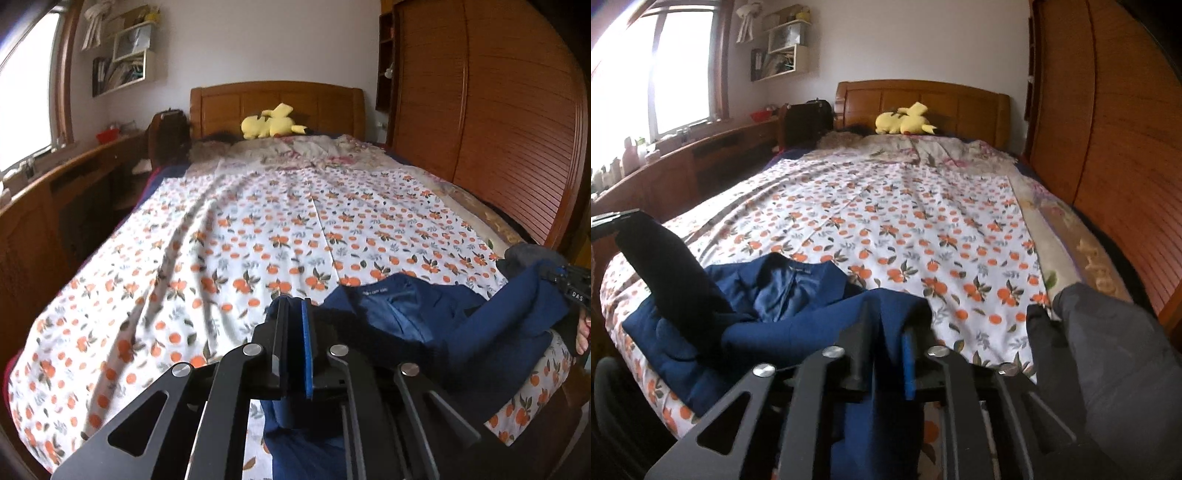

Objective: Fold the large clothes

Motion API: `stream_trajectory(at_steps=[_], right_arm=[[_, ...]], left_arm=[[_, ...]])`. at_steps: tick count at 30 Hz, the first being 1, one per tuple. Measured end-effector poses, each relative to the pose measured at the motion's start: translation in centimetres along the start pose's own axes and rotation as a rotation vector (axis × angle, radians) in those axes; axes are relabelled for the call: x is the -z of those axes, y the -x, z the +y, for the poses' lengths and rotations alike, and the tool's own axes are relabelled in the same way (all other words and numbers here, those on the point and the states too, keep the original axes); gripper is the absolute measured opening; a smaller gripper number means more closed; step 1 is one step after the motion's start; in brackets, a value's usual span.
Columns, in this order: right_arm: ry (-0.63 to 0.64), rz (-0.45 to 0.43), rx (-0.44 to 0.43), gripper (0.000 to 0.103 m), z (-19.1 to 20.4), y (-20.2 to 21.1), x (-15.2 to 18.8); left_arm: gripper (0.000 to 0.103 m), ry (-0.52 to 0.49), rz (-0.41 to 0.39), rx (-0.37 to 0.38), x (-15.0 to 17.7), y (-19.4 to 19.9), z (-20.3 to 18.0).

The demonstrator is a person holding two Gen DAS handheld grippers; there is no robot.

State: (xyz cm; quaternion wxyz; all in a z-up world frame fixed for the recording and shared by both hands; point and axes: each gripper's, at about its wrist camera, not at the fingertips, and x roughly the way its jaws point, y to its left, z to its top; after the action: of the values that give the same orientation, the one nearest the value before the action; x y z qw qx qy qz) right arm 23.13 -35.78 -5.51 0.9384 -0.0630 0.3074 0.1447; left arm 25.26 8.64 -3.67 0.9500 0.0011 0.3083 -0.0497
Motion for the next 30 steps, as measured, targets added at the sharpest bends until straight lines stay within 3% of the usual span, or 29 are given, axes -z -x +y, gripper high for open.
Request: stream_trajectory(at_steps=[2,3,4,5,8,14,22,27,30], right_arm=[[-0.004,0.004,0.009,0.026,0.0,0.2,0.4],[-0.004,0.004,0.023,0.041,0.0,0.3,0.7],[-0.004,-0.001,0.036,0.046,-0.1,0.5,0.7],[-0.002,-0.011,0.047,0.049,-0.2,0.7,0.8],[0.0,-0.021,0.081,0.05,-0.5,1.5,1.1],[0.014,-0.018,0.062,0.05,1.1,2.1,1.5],[0.108,0.053,-0.041,0.053,7.6,-1.0,2.7],[0.157,0.096,-0.077,0.063,10.6,-3.4,3.8],[0.182,0.142,-0.09,0.063,11.7,-5.1,4.7]], left_arm=[[0.021,-0.012,0.003,-0.016,0.8,0.0,0.0],[0.025,-0.021,0.001,-0.022,1.2,0.0,-0.1],[0.042,-0.03,0.0,-0.029,1.7,0.1,-0.2],[0.062,-0.034,-0.004,-0.034,1.9,0.3,-0.3],[0.084,-0.059,-0.036,-0.044,3.1,1.3,-1.0],[0.098,-0.063,-0.071,0.01,5.3,2.2,-2.5],[0.1,-0.051,-0.078,0.054,7.9,2.1,-3.7],[0.1,-0.034,-0.106,0.07,8.5,3.0,-3.9],[0.1,-0.037,-0.108,0.073,9.0,3.3,-4.0]])
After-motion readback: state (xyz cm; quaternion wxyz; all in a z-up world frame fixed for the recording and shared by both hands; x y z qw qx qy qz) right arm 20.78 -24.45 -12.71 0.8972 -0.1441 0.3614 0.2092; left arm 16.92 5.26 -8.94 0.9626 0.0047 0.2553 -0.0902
